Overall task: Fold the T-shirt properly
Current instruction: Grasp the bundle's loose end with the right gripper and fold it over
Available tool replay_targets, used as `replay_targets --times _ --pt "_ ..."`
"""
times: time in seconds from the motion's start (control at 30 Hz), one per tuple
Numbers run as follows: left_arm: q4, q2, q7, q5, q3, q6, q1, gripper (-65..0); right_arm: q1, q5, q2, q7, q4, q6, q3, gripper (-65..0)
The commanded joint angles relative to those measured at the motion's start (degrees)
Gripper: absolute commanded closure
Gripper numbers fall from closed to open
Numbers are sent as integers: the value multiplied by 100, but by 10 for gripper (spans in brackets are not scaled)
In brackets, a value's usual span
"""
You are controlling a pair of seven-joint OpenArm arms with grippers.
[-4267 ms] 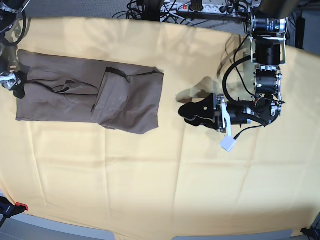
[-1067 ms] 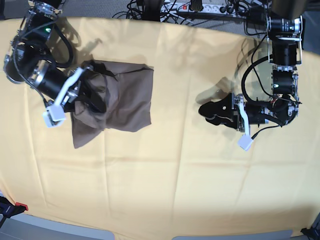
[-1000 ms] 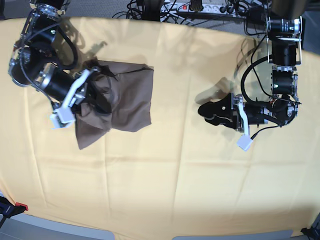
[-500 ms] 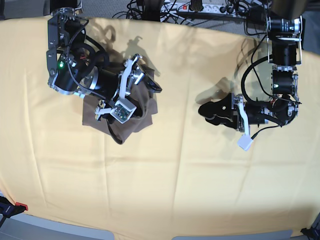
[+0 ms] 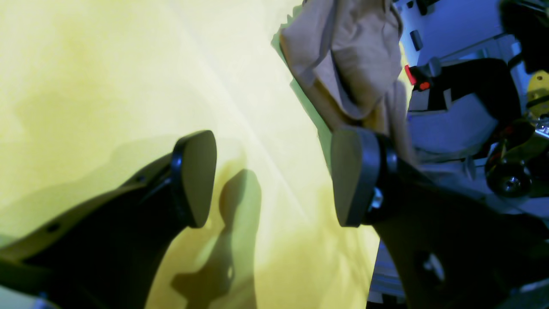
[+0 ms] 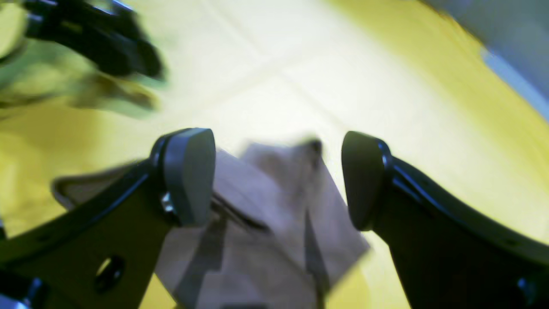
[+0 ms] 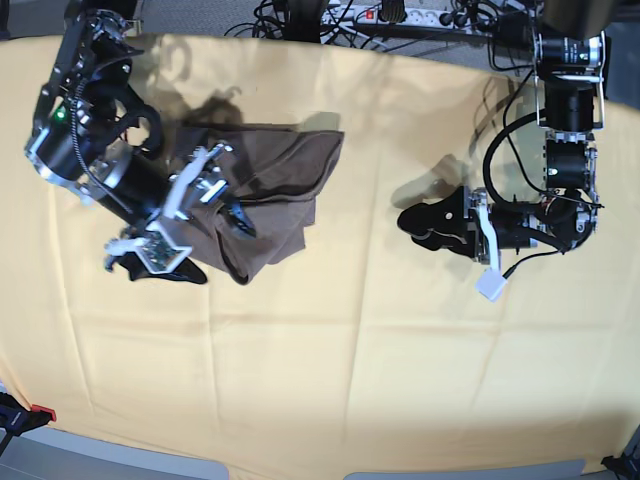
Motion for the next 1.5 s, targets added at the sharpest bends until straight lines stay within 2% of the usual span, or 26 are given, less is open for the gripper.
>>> replay_targets --times 0.0,0.23,0.47,0.63,0.83,0.97,1.07,1.2,1.37,1.47 --pt "83 -81 -40 -155 -22 -43 -116 -435 -35 173 26 153 76 10 87 -471" --pt "83 -61 -79 -160 -22 -43 -98 -435 -662 461 48 247 76 10 153 -471" --pt "83 -101 -85 -160 -22 -43 -70 -435 -734 435 -42 450 -264 10 -81 -471" --pt "83 -96 -107 -162 -22 -43 -70 -435 -531 -323 -42 800 -844 10 -564 -471" --pt "83 -127 -92 -160 -22 -43 13 -435 -385 -813 -42 1311 -1169 10 -695 -471" --pt "83 -125 -90 -166 -22 -43 22 -435 -350 -994 -7 1349 -1436 10 -715 -470" --pt "83 -127 -85 -179 -22 -43 24 -435 -352 -994 -4 1338 -1493 10 -715 -414" --pt "83 -127 -83 -179 -22 -43 26 -435 -354 -994 -11 1331 -1506 10 -715 -239" --pt "83 -127 -83 -179 -22 -43 26 -435 -350 -994 -13 1333 -1506 10 -715 -201" --pt "83 -125 -85 -181 -22 -43 26 -435 -350 -975 -13 1333 -1506 10 -715 -58"
